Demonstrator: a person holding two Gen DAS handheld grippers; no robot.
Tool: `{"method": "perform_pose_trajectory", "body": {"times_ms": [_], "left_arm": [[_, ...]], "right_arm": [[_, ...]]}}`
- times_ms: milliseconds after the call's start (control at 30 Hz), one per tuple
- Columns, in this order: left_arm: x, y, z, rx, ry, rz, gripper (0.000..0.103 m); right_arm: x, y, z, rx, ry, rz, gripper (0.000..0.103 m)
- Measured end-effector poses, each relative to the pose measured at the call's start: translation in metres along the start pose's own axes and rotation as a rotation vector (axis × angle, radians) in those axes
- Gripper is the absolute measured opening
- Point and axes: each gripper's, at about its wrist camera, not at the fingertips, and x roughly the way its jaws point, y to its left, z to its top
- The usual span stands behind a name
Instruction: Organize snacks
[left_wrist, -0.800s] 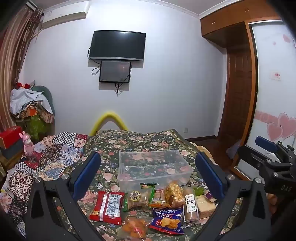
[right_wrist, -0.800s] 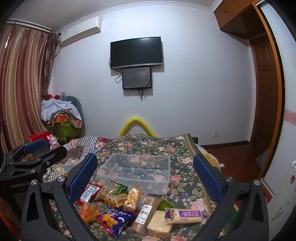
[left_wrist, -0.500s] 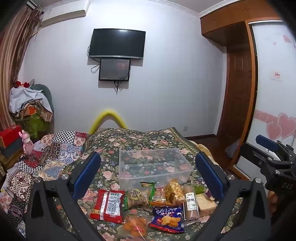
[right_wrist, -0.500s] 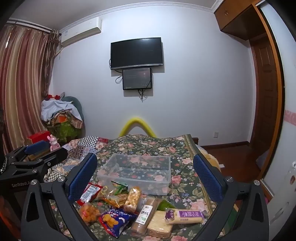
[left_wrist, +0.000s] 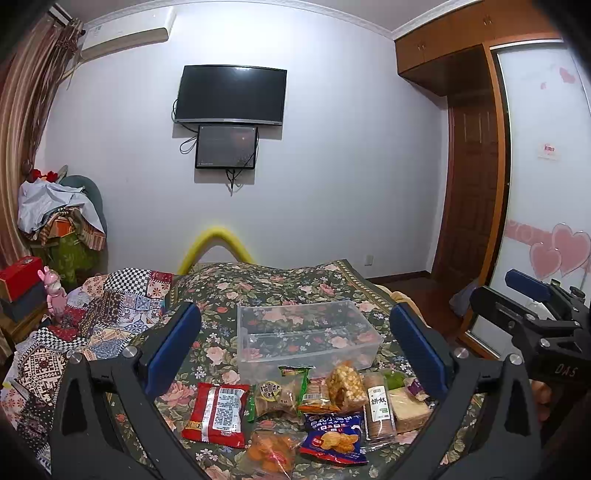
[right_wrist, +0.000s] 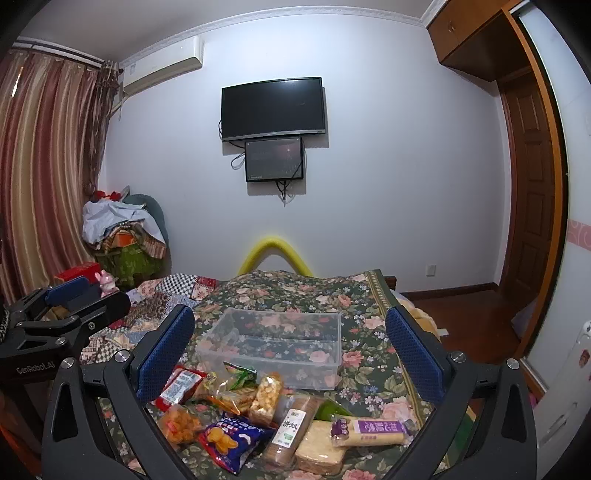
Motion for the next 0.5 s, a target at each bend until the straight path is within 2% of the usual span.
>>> {"method": "perform_pose_trajectory", "body": {"times_ms": [500], "left_arm": [[-0.0073,0.0011,0.0036,0.0,-0.015,-0.004,0.103]], "right_arm": [[-0.0072,0.0013,0.0008,-0.005,-0.012,0.006,0.103]]}}
